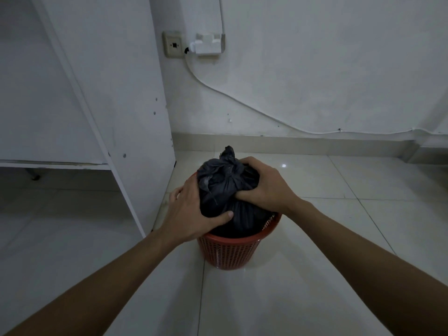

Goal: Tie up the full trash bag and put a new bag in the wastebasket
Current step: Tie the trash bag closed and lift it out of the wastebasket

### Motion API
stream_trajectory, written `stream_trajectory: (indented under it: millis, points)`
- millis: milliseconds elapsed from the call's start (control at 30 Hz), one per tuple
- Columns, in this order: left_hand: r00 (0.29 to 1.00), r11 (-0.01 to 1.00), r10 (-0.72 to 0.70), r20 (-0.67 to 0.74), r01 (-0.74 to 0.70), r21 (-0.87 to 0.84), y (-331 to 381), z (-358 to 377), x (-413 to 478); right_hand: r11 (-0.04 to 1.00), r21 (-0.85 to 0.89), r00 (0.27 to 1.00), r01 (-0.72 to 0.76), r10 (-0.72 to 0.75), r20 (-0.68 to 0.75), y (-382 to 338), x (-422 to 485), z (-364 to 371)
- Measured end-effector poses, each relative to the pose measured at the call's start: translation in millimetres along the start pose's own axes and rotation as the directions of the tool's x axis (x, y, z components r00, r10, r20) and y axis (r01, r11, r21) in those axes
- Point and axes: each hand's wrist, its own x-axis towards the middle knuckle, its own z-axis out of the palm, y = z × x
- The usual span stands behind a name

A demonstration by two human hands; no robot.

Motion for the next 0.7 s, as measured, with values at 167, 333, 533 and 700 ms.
stream_trajectory:
  millis: [167, 333, 533, 700]
  points:
    - [0.997, 0.931, -0.064, -0.053, 0.040, -0.362, 11, -15, 21, 0.999, -0.039, 0.999, 0.029, -0.030, -0.043, -23, 15, -21]
    - [0.998, 0.928, -0.060, -0.010, 0.052, -0.370, 40, -50, 47, 1.000, 0.003, 0.998, -0.015, 0.015, -0.055, -52, 25, -47]
    - [0.985, 0.876, -0.121, 0.125, 0.165, -0.453, 114, -121, 55, 0.976, 0.100, 0.981, -0.195, 0.194, 0.016, -124, 23, -109]
    - [0.937, 0.831, -0.234, 0.260, 0.331, -0.447, 199, -215, 54, 0.926, 0.126, 0.934, -0.357, 0.356, 0.029, -217, 13, -180]
